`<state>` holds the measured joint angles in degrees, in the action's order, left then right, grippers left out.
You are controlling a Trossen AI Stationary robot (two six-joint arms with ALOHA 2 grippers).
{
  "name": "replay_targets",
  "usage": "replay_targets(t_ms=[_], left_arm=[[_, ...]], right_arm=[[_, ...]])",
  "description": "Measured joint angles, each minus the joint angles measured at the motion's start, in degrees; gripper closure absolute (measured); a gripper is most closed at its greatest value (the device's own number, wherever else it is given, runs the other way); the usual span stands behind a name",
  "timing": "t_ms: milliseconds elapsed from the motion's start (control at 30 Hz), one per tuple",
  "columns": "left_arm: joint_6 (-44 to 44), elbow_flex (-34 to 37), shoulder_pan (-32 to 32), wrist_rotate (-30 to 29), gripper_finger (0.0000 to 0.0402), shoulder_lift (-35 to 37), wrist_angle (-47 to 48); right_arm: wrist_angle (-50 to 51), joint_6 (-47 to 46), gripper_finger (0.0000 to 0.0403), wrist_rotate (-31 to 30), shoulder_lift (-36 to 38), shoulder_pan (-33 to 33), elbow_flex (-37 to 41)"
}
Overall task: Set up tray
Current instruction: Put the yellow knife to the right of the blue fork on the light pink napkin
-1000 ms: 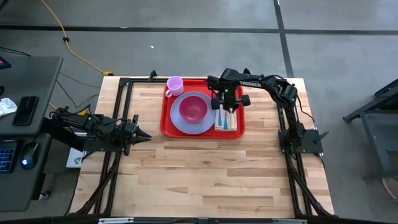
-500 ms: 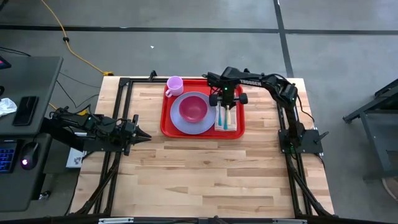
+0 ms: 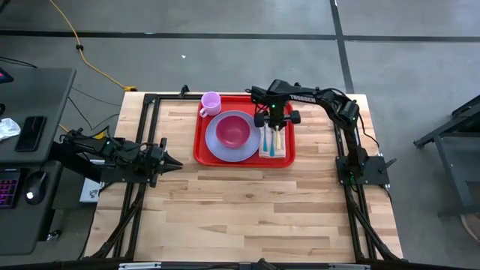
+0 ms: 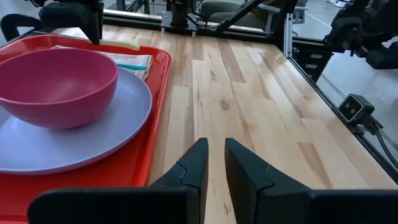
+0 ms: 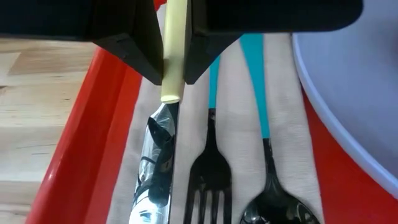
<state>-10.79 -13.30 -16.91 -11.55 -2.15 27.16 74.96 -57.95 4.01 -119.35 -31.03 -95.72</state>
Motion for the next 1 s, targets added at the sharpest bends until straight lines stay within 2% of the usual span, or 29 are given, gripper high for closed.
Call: replay_targets(t_ms=[767, 1000], left_arm=[[0.00, 0.00, 0.00, -0.15, 0.0316, 0.00, -0.02], [0.00, 0.01, 0.02, -0.15, 0.0316, 0.02, 0.04]], right_arm=[[-0.01, 1.20, 0.0368, -1.61, -0.07, -0.83, 0.05], [-4.09, 0.45, 0.0369, 1.02, -0.13, -0.63, 7.11]])
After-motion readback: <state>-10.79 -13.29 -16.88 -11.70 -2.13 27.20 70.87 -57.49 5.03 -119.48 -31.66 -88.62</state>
